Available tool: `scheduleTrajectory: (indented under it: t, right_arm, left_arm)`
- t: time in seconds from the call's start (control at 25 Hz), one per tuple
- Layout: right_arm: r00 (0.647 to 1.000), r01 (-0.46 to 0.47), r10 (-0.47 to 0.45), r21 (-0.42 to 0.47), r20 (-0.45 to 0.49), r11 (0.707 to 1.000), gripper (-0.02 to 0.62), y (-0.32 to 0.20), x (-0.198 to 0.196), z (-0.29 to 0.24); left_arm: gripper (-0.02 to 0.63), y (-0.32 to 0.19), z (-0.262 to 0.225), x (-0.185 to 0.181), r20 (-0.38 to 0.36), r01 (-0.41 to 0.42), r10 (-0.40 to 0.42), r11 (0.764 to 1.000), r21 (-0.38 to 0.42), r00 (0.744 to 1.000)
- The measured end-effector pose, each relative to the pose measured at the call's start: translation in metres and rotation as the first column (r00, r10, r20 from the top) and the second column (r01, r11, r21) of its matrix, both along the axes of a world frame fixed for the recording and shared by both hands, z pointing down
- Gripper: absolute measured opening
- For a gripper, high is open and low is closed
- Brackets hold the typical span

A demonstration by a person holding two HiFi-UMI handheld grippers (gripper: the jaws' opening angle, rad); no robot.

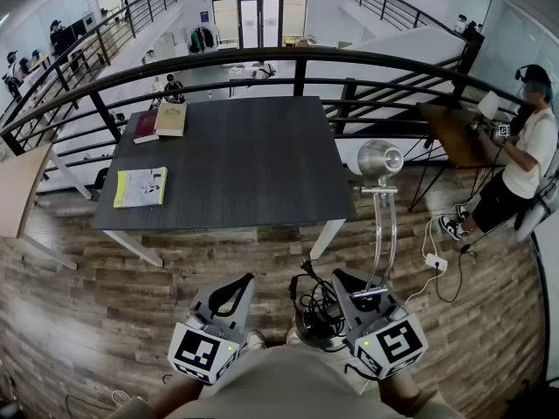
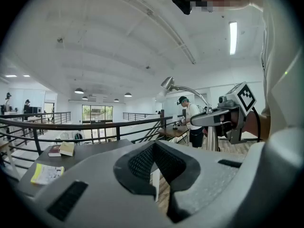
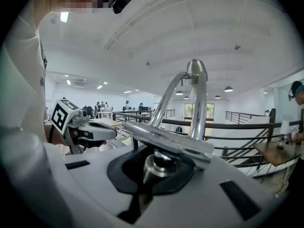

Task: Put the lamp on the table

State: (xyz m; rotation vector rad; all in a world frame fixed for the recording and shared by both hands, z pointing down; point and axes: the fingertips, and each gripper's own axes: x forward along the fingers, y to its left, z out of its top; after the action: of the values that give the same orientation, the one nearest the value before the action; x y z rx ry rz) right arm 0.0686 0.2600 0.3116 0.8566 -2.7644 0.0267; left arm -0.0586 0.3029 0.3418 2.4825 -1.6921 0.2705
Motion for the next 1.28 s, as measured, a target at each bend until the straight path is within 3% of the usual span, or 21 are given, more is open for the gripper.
scheduleTrajectory:
  t: [0.52, 0.84, 1.28]
  right_arm:
    - [1.0, -0.026, 0.026, -0.049, 0.01, 0.998, -0.003, -0.009, 0.007, 0.017]
    - [1.0, -0.027, 0.028, -0.066, 0.009, 0.997, -0.002, -0.017, 0.011, 0.027]
    - [0.998, -0.058, 0.058, -0.092, 0.001, 0.994, -0.003, -0.041, 0.047, 0.044]
  left_arm:
    - [0.005, -0.011, 0.01, 0.003, -0.006, 0.001, -0.001, 1.0, 0.005, 1.0]
    - [0.005, -0.019, 0.03, 0.011, 0.0, 0.003, -0.003, 0.999, -0.046, 1.0]
    - [0.005, -0.042, 0.049, 0.038, -0.011, -0.013, 0.012, 0.994, -0.105, 1.0]
